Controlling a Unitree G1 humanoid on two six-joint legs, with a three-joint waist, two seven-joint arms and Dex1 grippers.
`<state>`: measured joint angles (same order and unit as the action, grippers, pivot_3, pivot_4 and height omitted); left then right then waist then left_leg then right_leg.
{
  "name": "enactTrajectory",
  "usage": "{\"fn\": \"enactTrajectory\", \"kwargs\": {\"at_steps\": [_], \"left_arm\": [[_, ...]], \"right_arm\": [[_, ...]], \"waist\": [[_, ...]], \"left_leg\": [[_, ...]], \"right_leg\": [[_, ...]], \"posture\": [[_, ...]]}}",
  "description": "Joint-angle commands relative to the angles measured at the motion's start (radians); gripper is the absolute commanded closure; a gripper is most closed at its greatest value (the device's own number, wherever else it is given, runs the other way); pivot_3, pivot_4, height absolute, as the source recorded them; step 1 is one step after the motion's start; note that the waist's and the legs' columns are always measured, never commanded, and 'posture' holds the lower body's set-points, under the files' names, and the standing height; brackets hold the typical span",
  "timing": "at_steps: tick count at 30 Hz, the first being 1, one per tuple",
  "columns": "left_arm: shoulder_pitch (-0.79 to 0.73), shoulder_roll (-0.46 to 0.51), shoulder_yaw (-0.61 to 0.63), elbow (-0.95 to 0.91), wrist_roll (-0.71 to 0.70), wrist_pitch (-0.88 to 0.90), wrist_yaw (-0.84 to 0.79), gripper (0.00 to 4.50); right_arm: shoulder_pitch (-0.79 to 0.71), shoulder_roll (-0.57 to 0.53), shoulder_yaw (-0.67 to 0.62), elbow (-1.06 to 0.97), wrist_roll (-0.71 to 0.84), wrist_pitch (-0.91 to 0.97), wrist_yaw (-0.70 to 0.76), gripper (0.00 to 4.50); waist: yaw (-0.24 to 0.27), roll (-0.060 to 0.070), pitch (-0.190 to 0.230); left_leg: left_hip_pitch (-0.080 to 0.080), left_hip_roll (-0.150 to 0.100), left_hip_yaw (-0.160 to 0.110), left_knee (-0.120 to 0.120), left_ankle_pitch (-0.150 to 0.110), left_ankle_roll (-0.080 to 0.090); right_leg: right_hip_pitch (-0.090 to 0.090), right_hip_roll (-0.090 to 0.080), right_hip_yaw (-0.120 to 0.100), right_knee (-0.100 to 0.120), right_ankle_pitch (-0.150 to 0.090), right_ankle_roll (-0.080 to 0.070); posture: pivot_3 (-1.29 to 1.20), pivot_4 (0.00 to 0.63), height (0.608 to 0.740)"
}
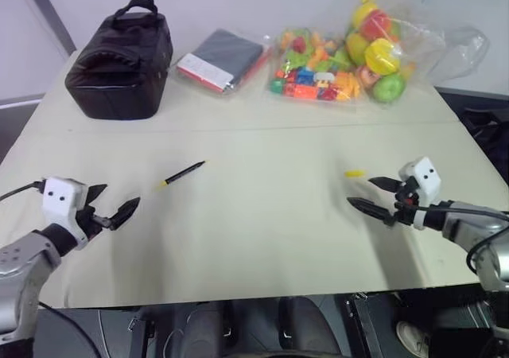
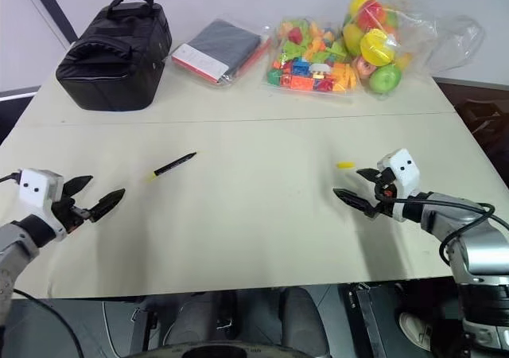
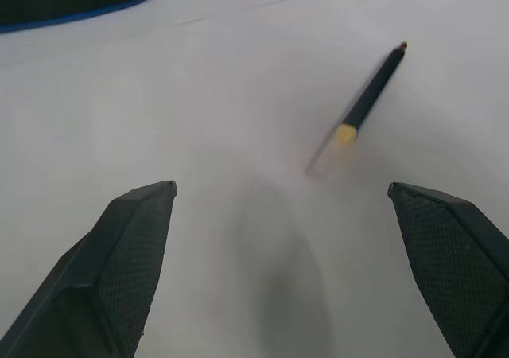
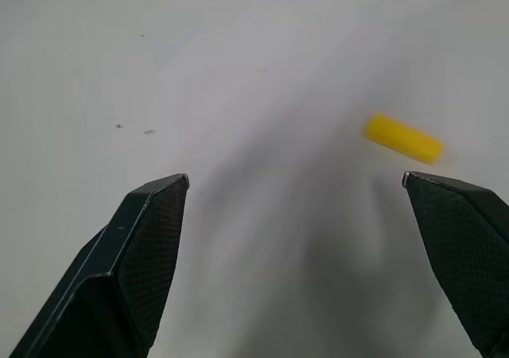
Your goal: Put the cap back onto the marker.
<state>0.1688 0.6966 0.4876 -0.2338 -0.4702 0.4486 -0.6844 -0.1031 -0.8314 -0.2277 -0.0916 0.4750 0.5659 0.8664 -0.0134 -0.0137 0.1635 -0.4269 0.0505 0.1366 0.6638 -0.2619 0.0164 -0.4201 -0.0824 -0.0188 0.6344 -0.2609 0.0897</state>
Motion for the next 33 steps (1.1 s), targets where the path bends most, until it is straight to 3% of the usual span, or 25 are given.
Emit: {"fn": "enactTrajectory", "kwargs": {"at_steps": [1,25,33], "left_arm": [[0.011,0.033,0.033,-0.015,-0.016,0.001,-0.033,0.00],[-0.033,0.043,0.010,0.026,0.004,-0.034,-0.086,0.00],[-0.200,0.176,-0.108,0.171,0.066,-0.119,-0.242,0.00]], "right_arm": [[-0.018,-0.034,-0.046,0.002,0.006,-0.008,0.024,0.04],[-0.022,-0.004,-0.030,0.003,-0.021,-0.024,0.025,0.04],[-0.079,-0.040,-0.004,-0.075,-0.012,0.002,0.059,0.04]], "waist": [[0.000,0.000,0.000],[0.000,0.000,0.000],[0.000,0.000,0.000]], "left_leg": [[0.000,0.000,0.000,0.000,0.000,0.000],[0.000,0.000,0.000,0.000,0.000,0.000],[0.000,0.000,0.000,0.001,0.000,0.000]], "right_leg": [[0.000,0.000,0.000,0.000,0.000,0.000],[0.000,0.000,0.000,0.000,0.000,0.000],[0.000,0.000,0.000,0.001,0.000,0.000]], "posture": [[0.00,0.150,0.740],[0.00,0.150,0.740],[0.00,0.150,0.740]]}}
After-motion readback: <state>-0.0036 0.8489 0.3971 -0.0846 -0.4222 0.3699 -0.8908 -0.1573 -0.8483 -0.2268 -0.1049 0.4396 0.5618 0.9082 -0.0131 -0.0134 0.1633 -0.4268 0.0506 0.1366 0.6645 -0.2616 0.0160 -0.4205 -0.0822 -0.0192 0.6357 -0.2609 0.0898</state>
